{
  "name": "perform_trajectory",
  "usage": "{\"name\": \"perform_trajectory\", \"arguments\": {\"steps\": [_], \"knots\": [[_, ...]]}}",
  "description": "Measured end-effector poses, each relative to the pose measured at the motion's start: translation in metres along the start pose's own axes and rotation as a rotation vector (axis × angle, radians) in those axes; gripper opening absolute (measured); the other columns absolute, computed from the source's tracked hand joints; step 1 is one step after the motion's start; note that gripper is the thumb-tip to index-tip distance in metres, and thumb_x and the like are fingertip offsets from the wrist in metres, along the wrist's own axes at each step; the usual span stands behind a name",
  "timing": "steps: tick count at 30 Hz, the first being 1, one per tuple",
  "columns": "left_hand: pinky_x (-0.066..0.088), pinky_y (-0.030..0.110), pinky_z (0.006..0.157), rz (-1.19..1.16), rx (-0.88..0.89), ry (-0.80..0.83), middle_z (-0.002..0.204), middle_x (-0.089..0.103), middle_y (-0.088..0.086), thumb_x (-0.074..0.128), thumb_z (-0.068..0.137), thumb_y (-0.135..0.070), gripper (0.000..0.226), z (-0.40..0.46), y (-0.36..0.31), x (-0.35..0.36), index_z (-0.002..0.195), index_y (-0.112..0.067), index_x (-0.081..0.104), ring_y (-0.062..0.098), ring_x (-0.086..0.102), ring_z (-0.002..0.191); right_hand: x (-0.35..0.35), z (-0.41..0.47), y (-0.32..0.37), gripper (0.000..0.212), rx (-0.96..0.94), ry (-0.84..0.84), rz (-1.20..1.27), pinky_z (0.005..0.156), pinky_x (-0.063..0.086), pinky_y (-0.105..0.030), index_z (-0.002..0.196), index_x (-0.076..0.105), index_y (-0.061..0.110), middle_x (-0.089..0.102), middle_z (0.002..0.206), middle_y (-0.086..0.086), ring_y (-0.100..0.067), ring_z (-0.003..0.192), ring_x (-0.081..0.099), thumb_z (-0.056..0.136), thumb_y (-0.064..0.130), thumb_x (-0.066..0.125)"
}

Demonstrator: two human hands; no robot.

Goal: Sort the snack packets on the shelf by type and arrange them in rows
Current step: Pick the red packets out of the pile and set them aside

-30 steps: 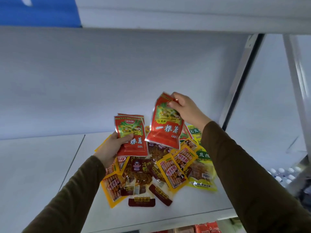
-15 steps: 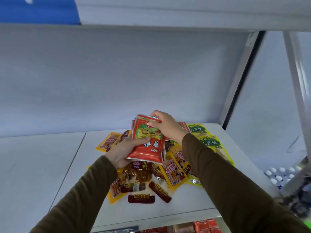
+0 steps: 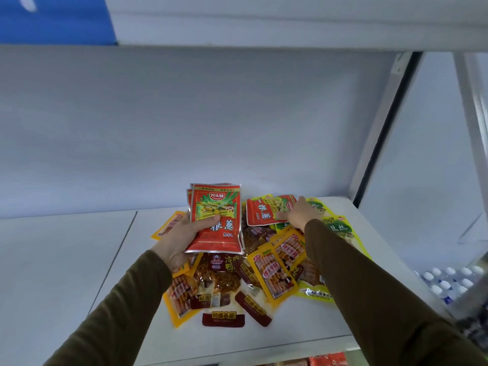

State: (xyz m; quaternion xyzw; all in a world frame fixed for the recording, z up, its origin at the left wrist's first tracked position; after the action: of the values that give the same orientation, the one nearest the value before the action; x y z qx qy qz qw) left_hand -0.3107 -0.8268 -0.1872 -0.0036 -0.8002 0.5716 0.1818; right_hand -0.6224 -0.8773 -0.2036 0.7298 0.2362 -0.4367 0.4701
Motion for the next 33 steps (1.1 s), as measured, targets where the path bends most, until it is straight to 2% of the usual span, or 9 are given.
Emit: {"name": "perform_trajectory", "arguments": {"steps": [3, 6, 9, 11, 14, 19, 22, 27, 33], "knots": [[0.062, 0.045, 0.076, 0.003, 0.004, -0.001, 0.113, 0.076, 0.016, 0.083, 0.075, -0.020, 0.065, 0.002, 0.000, -0.002, 0.134, -0.019, 0.053, 0.037, 0.075, 0.098, -0.002, 0.006, -0.002, 0.079, -0.003, -0.122, 0.087, 0.113, 0.038, -0.053, 0.147, 0.041, 0.015, 0.057, 0.141, -0.013, -0.036, 0.137, 0.046, 0.085, 0.050, 0.077], [0.062, 0.045, 0.076, 0.013, 0.006, -0.015, 0.111, 0.076, 0.015, 0.083, 0.074, -0.021, 0.066, 0.004, 0.001, -0.005, 0.133, -0.019, 0.053, 0.037, 0.075, 0.097, -0.016, 0.012, -0.007, 0.050, -0.019, -0.237, 0.210, 0.107, 0.041, -0.047, 0.135, 0.054, 0.022, 0.067, 0.127, -0.009, -0.032, 0.123, 0.058, 0.092, 0.039, 0.071], [0.062, 0.046, 0.078, 0.019, 0.013, -0.018, 0.113, 0.076, 0.015, 0.082, 0.077, -0.021, 0.062, 0.006, 0.001, -0.008, 0.133, -0.019, 0.053, 0.037, 0.074, 0.098, -0.025, 0.014, -0.006, 0.026, -0.107, -0.244, 0.415, 0.078, 0.054, -0.037, 0.116, 0.067, 0.018, 0.074, 0.107, -0.005, -0.024, 0.093, 0.070, 0.096, 0.033, 0.068], [0.060, 0.049, 0.085, 0.018, 0.012, -0.027, 0.115, 0.075, 0.016, 0.082, 0.077, -0.022, 0.064, 0.007, 0.000, -0.010, 0.134, -0.019, 0.053, 0.038, 0.074, 0.100, -0.034, 0.008, -0.001, 0.011, -0.176, -0.261, 0.585, 0.058, 0.046, -0.027, 0.099, 0.069, 0.019, 0.074, 0.091, 0.000, -0.017, 0.077, 0.069, 0.099, 0.030, 0.064], [0.059, 0.050, 0.086, 0.022, 0.024, -0.032, 0.114, 0.075, 0.016, 0.081, 0.077, -0.023, 0.062, 0.008, -0.002, -0.012, 0.133, -0.019, 0.054, 0.037, 0.074, 0.101, -0.057, -0.006, 0.007, 0.018, -0.262, -0.318, 0.760, 0.057, 0.046, -0.022, 0.086, 0.069, 0.026, 0.073, 0.078, 0.007, -0.012, 0.070, 0.070, 0.101, 0.025, 0.059], [0.061, 0.046, 0.078, 0.004, 0.033, -0.045, 0.111, 0.076, 0.014, 0.081, 0.076, -0.025, 0.060, 0.006, -0.004, -0.015, 0.130, -0.022, 0.055, 0.035, 0.075, 0.097, -0.084, -0.029, 0.029, 0.020, -0.401, -0.203, 0.826, 0.059, 0.047, -0.006, 0.088, 0.073, 0.034, 0.076, 0.077, 0.017, 0.008, 0.071, 0.069, 0.102, 0.027, 0.060], [0.062, 0.044, 0.075, -0.016, 0.037, -0.079, 0.109, 0.077, 0.013, 0.079, 0.079, -0.032, 0.056, 0.003, -0.002, -0.018, 0.129, -0.022, 0.055, 0.033, 0.076, 0.095, -0.102, -0.044, 0.045, 0.018, -0.488, -0.182, 0.833, 0.062, 0.050, -0.009, 0.091, 0.069, 0.031, 0.073, 0.079, 0.018, 0.007, 0.074, 0.068, 0.104, 0.029, 0.056], [0.062, 0.043, 0.073, -0.085, 0.031, -0.129, 0.109, 0.077, 0.014, 0.077, 0.087, -0.030, 0.046, -0.003, 0.001, -0.018, 0.127, -0.024, 0.056, 0.033, 0.076, 0.093, -0.106, -0.072, 0.087, 0.016, -0.572, -0.092, 0.891, 0.063, 0.057, -0.020, 0.098, 0.066, 0.021, 0.077, 0.089, 0.005, -0.012, 0.081, 0.076, 0.105, 0.030, 0.055], [0.062, 0.046, 0.081, -0.158, 0.040, -0.007, 0.118, 0.074, 0.017, 0.083, 0.077, -0.028, 0.061, -0.018, 0.001, 0.003, 0.130, -0.018, 0.056, 0.035, 0.074, 0.100, -0.021, -0.091, 0.128, 0.016, -0.405, 0.280, 0.816, 0.085, 0.061, -0.045, 0.109, 0.060, 0.023, 0.074, 0.110, -0.012, -0.029, 0.094, 0.075, 0.104, 0.036, 0.053]]}}
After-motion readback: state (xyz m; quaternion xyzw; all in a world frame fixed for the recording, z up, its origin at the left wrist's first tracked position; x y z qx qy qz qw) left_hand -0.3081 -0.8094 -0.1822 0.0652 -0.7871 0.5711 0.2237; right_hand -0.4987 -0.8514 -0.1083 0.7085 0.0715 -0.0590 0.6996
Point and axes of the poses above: each hand's wrist, its own z-axis towards the middle knuckle, its own x-axis out of the palm, y = z × x, the point moved 8 cm from there along z, towards the middle knuckle
